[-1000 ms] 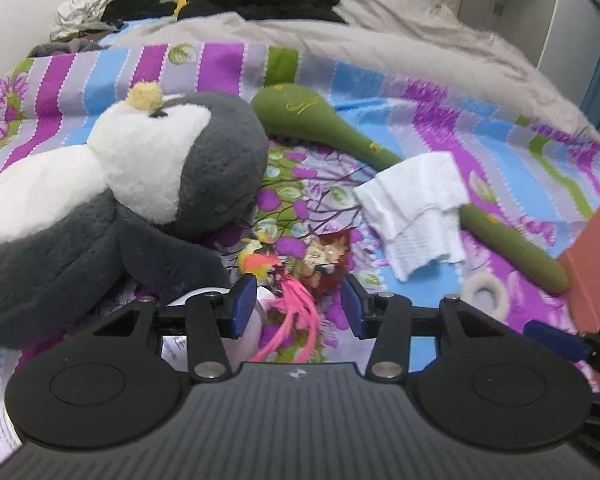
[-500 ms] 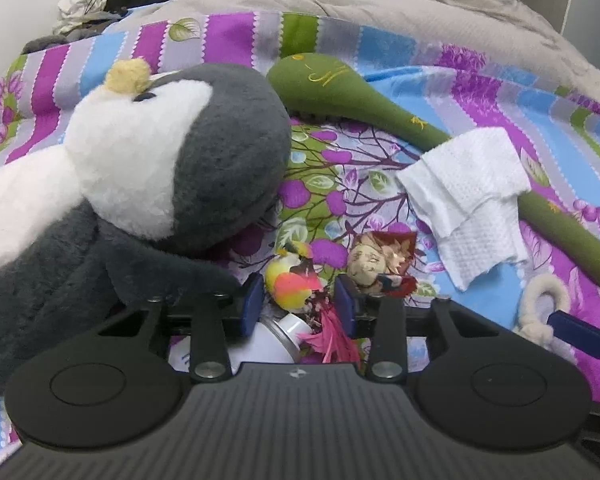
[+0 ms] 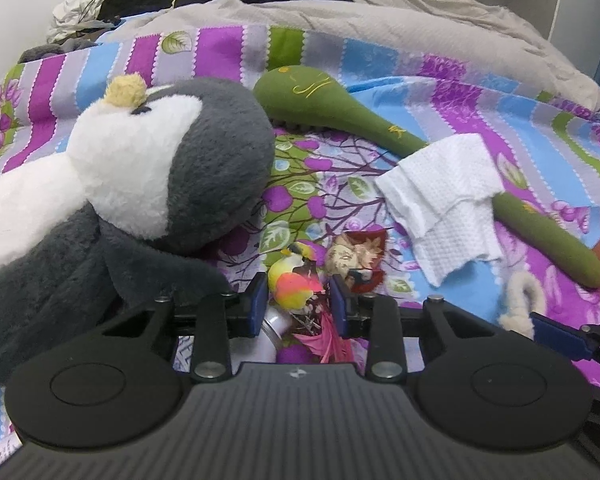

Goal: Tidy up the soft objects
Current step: 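Grasp the yellow bird toy with the left tool while the right tool grasps the white ring, then carry the bird toy and white ring over the pink box with both tools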

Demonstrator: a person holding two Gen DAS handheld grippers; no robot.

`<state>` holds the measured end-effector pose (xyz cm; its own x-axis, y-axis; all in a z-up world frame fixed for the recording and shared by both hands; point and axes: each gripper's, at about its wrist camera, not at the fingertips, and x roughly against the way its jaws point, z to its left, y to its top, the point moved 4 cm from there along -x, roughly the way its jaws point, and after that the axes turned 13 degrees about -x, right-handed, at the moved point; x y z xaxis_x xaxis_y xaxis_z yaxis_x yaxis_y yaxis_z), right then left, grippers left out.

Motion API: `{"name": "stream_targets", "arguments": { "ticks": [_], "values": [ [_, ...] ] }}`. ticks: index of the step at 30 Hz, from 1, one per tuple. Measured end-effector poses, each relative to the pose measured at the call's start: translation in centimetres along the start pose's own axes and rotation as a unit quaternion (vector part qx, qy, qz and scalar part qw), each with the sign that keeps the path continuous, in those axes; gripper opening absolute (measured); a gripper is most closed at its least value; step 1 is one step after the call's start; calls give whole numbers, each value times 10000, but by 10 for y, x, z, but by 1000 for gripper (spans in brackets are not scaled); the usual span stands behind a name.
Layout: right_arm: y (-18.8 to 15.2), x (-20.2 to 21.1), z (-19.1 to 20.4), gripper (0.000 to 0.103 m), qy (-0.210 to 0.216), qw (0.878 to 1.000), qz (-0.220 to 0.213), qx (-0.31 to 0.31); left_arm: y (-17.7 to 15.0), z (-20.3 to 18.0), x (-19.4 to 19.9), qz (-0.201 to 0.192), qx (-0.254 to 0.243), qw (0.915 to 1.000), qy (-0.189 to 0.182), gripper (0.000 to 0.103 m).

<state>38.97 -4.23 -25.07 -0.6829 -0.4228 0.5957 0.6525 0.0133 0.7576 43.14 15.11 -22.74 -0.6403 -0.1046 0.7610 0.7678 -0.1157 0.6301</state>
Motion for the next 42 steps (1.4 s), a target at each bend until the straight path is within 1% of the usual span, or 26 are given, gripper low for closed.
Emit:
{"name": "stream_targets", "arguments": {
  "ticks": [3,9,16,25,28,32,37,42],
  "values": [
    [2,11,2,23,20,10000,-37,-35,1,-2,15,-77,115,9999,-86,38],
    [4,41,5,22,29,9999,-109,-71,-4,-21,46,-166,75,9995,-265,38],
    [-2,76,3,22,-33,9998,-121,-146,-25,-41,83,-177,109,9987,-457,38],
    [-20,119,4,22,-83,9997,-13,-229,-61,-61,126,-105,241,9972,-700,38],
    [-28,134,7,23,-122,9997,11,-196,-72,-75,141,-146,188,9964,-810,38],
    [-39,152,6,23,-154,9995,83,-252,-88,-88,154,-94,205,9951,-959,38],
    [-51,176,4,23,-196,9989,126,-398,-100,-97,174,-73,139,9945,-1032,38],
    [-56,198,7,23,-199,9987,137,-454,-99,-101,197,-127,141,9940,-1076,38]
  ]
}}
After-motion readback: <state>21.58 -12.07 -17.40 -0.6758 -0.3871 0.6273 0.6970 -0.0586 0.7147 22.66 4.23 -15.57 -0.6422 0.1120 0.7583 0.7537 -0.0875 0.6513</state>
